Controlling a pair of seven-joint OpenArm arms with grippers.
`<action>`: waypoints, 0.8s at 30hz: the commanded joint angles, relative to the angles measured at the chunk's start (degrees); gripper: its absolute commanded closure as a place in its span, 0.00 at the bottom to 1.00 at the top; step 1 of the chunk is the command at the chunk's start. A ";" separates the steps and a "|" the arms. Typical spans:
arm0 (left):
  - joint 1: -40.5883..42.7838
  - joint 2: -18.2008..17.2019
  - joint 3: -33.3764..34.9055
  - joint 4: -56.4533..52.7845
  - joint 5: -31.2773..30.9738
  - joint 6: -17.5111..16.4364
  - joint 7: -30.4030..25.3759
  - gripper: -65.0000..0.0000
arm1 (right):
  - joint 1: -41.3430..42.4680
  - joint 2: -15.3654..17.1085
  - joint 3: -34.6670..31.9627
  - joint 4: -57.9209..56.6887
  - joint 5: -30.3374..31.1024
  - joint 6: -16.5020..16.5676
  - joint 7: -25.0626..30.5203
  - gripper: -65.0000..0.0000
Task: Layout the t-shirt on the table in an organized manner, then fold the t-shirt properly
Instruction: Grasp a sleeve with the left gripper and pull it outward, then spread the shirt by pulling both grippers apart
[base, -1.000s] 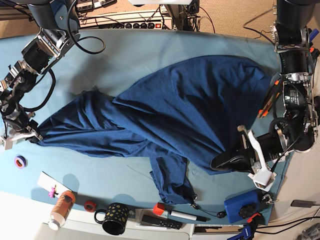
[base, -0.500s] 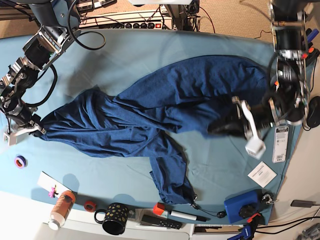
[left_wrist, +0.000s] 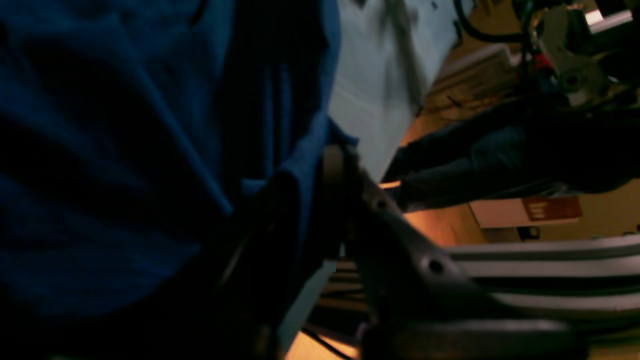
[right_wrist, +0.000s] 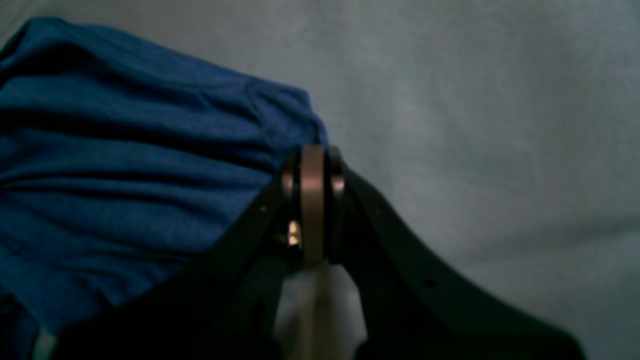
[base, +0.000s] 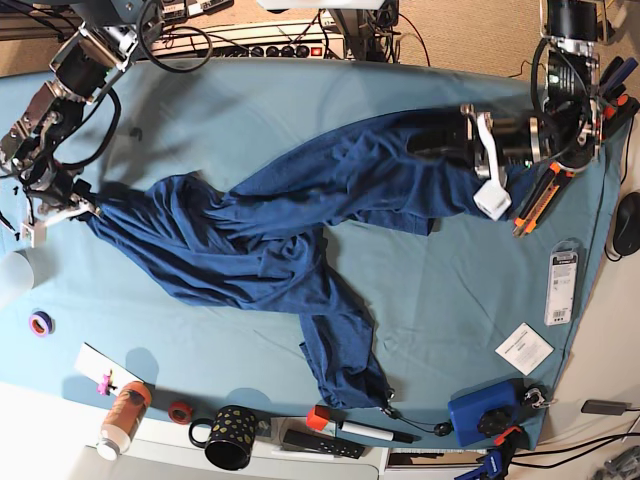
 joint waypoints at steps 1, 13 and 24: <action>-0.48 -0.94 -0.72 0.98 -1.78 -0.28 0.39 1.00 | 0.96 2.40 0.15 1.05 0.39 0.17 1.36 1.00; -0.35 -3.10 -12.72 0.98 -1.78 -0.28 1.20 1.00 | 0.98 12.81 0.15 1.05 0.39 0.15 2.43 1.00; 3.93 -3.08 -16.17 0.98 -1.78 -0.28 1.29 1.00 | 0.96 12.96 0.13 1.05 0.42 0.13 2.43 1.00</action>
